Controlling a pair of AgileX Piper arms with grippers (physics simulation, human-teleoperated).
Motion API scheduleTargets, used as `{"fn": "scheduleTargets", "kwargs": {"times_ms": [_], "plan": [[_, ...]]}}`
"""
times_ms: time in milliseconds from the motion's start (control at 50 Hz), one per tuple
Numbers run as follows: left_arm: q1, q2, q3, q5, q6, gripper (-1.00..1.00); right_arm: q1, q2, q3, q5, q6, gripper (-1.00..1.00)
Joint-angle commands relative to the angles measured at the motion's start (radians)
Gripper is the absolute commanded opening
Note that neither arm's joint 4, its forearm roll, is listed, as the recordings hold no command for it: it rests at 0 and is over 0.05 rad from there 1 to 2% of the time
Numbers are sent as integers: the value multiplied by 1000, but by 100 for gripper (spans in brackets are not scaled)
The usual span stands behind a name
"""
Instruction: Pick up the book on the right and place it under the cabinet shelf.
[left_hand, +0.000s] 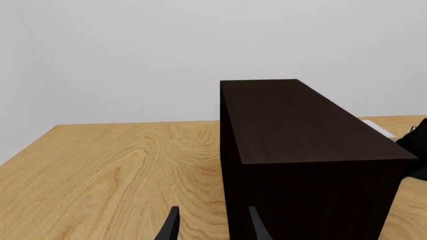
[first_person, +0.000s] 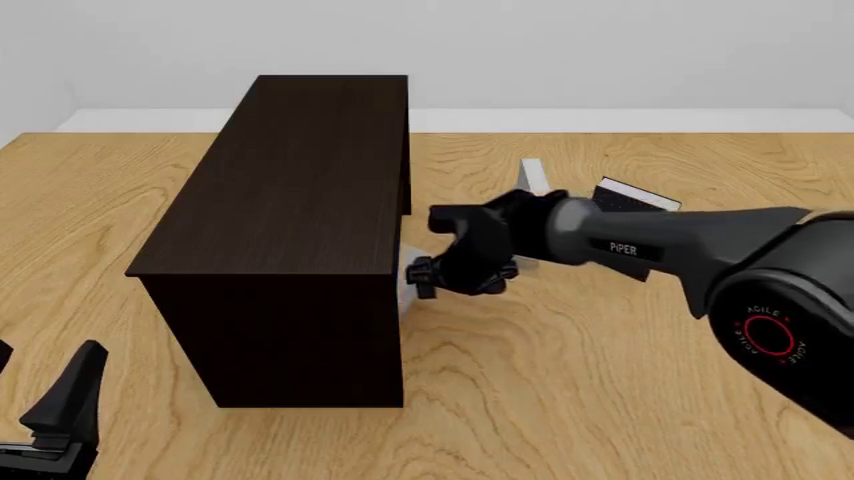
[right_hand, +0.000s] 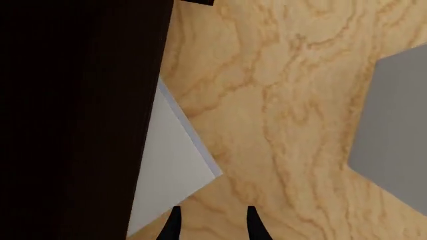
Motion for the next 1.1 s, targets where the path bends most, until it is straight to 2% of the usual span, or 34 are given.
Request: {"fn": "scheduleTargets", "kwargs": {"times_ms": [20,180,300,500,560,880,940,1100], "plan": [[0,0,1,1,0,100,-67,55,-70,18,66,100],[0,0,5,-4,0,100,-74,47,-54,13,60,100],[0,-1,16,-13,0,100,-102,16,-7,-1,44,100],[0,-1,16,-13,-1,100,-114,-59,74,-34,50,100],[0,0,12,-10,0,100,-120,-125,115,-41,54,100],[1,0,4,1,-1,100,-122,-286,237,-52,54,100],[1,-1,18,-32,6,100,-116,-333,255,-45,53,100],[0,0,3,3,-1,100,-111,-431,294,-37,57,100]]}}
